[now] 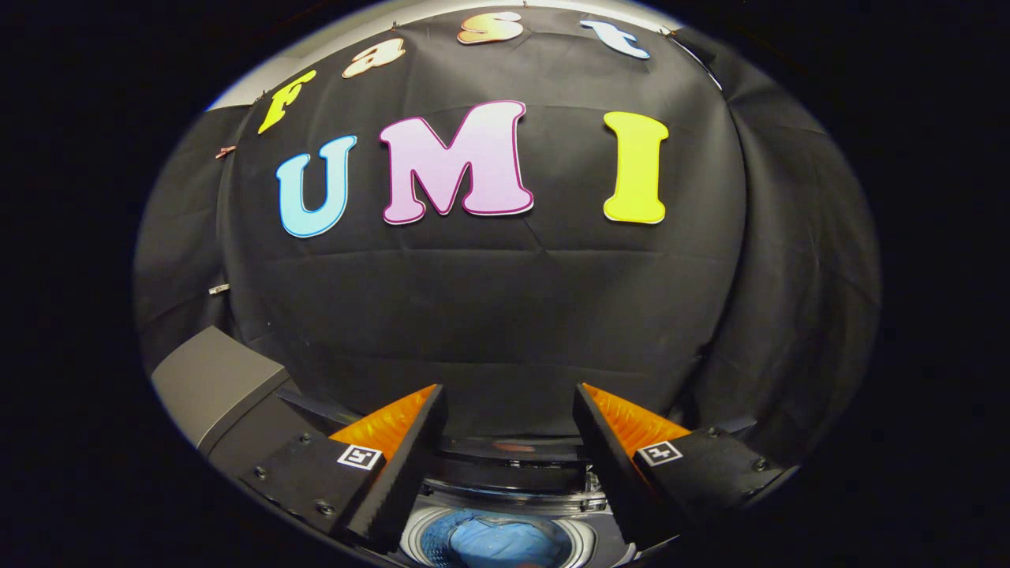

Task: Put the clothes into the washing machine and then close the washing machine lid.

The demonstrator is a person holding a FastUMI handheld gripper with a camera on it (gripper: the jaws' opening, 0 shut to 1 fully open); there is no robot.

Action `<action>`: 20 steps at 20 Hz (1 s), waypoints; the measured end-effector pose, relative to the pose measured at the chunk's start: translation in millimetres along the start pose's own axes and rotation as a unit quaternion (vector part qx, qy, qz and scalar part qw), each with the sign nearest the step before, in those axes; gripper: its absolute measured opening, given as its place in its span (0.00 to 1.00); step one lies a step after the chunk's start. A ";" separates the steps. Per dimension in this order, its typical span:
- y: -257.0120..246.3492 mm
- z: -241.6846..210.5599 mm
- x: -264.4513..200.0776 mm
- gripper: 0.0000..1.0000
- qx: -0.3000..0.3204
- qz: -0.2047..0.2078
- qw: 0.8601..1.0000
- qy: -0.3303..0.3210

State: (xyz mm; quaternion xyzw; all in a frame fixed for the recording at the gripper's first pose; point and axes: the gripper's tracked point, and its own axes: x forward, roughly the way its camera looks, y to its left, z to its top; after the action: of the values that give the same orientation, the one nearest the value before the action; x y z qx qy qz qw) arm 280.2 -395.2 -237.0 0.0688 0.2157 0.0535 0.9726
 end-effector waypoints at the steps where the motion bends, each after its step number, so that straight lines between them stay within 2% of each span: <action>1: 1.2 -0.4 -2.2 1.00 -0.001 0.001 1.000 -0.001; 20: 16.3 -51.5 -70.8 1.00 0.002 0.049 0.999 0.013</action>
State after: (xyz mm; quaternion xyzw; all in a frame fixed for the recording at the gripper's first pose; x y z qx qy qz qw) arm 193.2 -382.9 -251.5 0.0808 0.2252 0.1017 0.9656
